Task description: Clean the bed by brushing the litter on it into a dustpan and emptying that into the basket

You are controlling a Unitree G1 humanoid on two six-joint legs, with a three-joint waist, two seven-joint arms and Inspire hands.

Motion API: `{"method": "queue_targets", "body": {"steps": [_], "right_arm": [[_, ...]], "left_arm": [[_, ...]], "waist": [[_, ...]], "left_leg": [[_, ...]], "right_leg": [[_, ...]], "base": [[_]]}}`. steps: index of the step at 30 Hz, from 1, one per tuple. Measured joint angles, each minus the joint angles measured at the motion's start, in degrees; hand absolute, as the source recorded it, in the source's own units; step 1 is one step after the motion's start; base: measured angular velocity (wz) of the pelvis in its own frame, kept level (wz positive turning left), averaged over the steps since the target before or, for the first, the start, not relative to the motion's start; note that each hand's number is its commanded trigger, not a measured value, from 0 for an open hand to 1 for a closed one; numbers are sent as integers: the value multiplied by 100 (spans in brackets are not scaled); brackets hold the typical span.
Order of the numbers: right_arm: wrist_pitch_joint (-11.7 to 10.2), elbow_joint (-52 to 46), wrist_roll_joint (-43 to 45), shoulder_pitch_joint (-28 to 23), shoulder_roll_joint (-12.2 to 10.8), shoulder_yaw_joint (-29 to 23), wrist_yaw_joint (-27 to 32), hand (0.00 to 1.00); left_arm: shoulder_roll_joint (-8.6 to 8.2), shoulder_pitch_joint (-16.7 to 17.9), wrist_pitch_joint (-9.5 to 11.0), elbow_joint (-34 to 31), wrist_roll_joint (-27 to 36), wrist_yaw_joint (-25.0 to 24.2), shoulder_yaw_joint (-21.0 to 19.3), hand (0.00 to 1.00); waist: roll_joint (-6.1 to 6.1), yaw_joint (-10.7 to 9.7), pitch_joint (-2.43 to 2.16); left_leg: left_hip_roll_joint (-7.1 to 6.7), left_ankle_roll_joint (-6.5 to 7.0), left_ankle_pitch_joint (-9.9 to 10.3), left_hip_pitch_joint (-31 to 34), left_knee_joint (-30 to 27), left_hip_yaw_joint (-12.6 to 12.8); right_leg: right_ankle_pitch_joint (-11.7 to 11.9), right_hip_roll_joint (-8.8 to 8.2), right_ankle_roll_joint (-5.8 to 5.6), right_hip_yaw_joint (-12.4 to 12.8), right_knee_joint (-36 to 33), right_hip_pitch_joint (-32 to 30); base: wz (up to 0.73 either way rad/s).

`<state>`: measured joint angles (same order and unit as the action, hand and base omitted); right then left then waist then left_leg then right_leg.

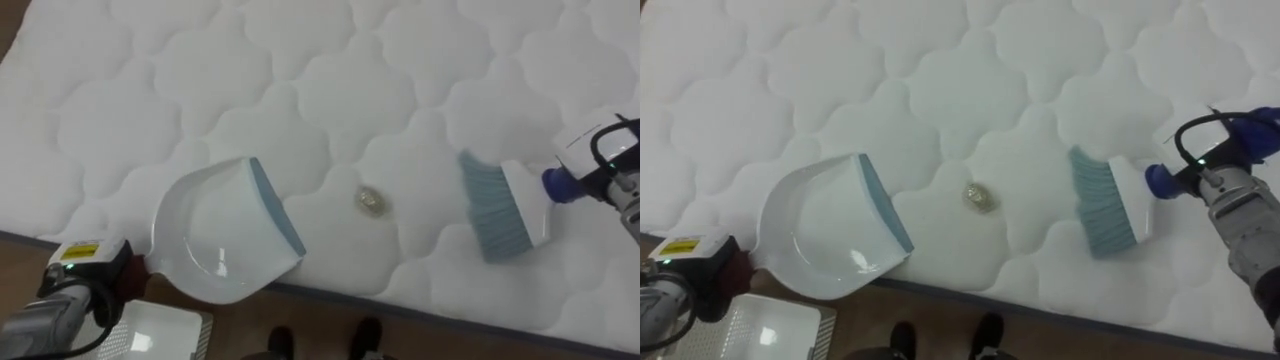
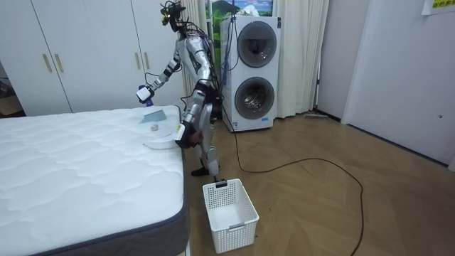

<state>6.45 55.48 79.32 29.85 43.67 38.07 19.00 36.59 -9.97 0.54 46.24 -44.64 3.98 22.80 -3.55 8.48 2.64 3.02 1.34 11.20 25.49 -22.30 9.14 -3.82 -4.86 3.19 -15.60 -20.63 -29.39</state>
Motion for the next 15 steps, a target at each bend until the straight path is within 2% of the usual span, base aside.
{"method": "queue_targets", "body": {"steps": [6, 15], "right_arm": [[121, -2, 58, -9, -51, 2, 41, 100], [179, 1, 48, -18, -72, 5, 166, 100]], "left_arm": [[-41, -42, -98, -13, 21, -139, 77, 100], [-41, -39, -165, -131, 114, -236, 108, 100]], "waist": [[84, -30, -10], [84, -35, -10]], "left_leg": [[-4, -1, -1, -18, 6, -2], [-22, 1, -4, -46, 43, 13]], "right_leg": [[1, 21, 2, -24, -6, 14], [1, 6, 2, -10, -10, 18]], "base": [[0], [0]]}}
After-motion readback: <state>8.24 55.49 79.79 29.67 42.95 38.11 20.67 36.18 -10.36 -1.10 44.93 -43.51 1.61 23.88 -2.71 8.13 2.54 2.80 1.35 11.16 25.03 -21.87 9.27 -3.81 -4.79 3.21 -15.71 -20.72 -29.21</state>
